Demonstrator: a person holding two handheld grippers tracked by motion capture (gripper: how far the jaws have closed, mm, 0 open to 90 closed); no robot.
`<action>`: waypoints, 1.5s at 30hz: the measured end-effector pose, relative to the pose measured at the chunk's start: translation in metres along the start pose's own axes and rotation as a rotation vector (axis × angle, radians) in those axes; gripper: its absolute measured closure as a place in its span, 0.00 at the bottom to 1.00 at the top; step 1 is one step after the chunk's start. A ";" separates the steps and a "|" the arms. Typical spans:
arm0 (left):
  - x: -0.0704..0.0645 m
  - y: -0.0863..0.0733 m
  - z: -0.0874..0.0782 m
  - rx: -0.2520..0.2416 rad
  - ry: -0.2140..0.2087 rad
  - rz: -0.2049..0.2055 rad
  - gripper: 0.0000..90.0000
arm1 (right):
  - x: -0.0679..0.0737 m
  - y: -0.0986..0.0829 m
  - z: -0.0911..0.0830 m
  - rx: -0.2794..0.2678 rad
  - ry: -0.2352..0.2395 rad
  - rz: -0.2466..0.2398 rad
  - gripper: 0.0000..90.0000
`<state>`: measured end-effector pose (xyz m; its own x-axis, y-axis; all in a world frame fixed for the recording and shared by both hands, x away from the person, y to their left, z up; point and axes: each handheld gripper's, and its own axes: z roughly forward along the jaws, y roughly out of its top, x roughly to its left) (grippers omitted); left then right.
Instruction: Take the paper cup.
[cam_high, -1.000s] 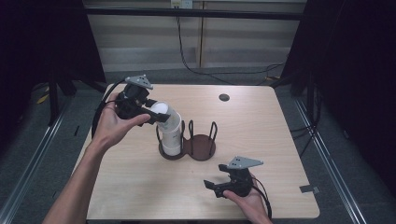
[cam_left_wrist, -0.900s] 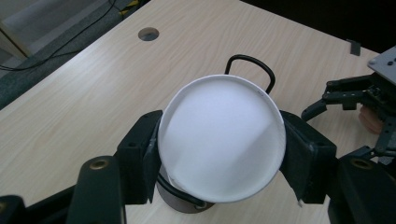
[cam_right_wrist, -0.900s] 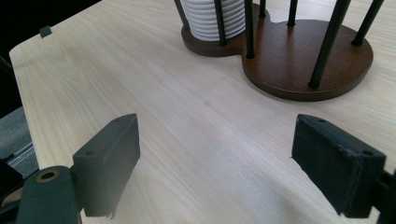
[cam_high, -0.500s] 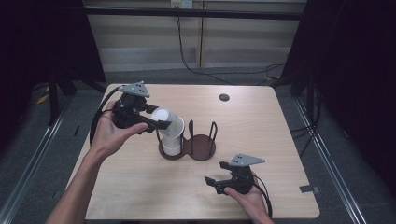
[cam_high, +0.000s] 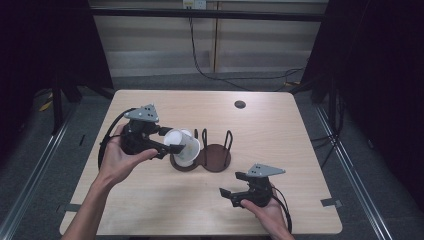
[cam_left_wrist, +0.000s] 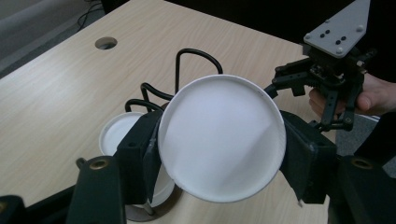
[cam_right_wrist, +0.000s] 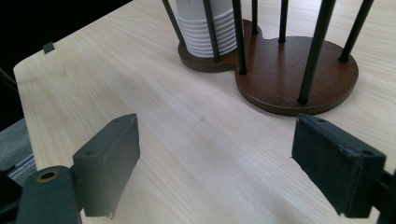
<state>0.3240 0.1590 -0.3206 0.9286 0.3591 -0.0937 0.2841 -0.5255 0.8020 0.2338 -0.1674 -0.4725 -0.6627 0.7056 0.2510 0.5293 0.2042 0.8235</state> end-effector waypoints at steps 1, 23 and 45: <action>-0.002 -0.002 0.000 -0.003 0.004 0.003 0.41 | 0.001 0.001 0.000 -0.003 0.005 0.001 0.16; -0.016 -0.042 0.019 0.004 -0.099 -0.005 0.41 | 0.020 0.034 -0.010 -0.057 0.099 -0.076 0.16; -0.027 -0.046 0.023 0.023 -0.171 -0.013 0.41 | 0.043 0.057 0.009 -0.049 0.226 -0.199 0.15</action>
<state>0.2911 0.1551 -0.3686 0.9513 0.2307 -0.2046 0.3001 -0.5396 0.7866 0.2397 -0.1193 -0.4189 -0.8550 0.4847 0.1844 0.3546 0.2870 0.8899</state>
